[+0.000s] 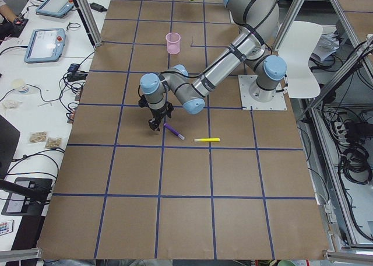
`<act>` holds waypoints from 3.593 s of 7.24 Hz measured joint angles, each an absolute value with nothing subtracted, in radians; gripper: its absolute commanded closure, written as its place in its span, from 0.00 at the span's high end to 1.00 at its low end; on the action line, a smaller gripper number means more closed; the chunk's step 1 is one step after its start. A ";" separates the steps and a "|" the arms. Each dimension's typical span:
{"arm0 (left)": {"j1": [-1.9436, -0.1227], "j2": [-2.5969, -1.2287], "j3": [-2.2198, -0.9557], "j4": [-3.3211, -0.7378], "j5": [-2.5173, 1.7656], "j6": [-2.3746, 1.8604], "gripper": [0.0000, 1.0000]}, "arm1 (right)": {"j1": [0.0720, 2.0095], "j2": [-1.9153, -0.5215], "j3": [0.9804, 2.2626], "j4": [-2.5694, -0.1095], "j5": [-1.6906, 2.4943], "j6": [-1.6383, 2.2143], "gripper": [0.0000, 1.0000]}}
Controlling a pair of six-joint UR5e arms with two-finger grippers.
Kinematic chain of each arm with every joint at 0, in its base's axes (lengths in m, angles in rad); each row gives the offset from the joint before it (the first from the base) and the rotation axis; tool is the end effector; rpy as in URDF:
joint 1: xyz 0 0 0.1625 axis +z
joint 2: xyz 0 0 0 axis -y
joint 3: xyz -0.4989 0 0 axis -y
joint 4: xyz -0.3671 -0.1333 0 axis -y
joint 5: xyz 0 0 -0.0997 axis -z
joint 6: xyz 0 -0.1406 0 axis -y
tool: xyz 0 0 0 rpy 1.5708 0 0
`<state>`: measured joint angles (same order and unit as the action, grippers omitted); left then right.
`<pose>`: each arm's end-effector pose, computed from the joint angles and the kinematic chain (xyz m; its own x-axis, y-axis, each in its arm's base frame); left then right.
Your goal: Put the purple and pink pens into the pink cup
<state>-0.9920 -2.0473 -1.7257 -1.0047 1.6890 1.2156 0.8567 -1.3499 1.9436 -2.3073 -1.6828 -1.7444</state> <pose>0.2390 -0.5791 0.2433 -0.8023 0.5965 0.0203 0.5935 0.7938 0.1330 -0.2597 -0.4792 0.3198 -0.5106 -0.8512 0.1211 -0.8414 0.5237 0.1335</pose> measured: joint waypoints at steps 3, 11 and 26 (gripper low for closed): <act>-0.997 -2.048 -1.724 -1.002 1.689 1.207 1.00 | 1.149 -1.361 1.775 -2.062 -1.719 -1.429 0.00; -1.001 -2.089 -1.731 -1.008 1.703 1.201 0.80 | 1.840 -1.237 1.462 -1.661 -2.009 -0.914 0.00; -1.042 -2.000 -1.705 -1.020 1.671 1.199 0.00 | 2.197 -1.020 1.327 -1.483 -2.142 -0.712 1.00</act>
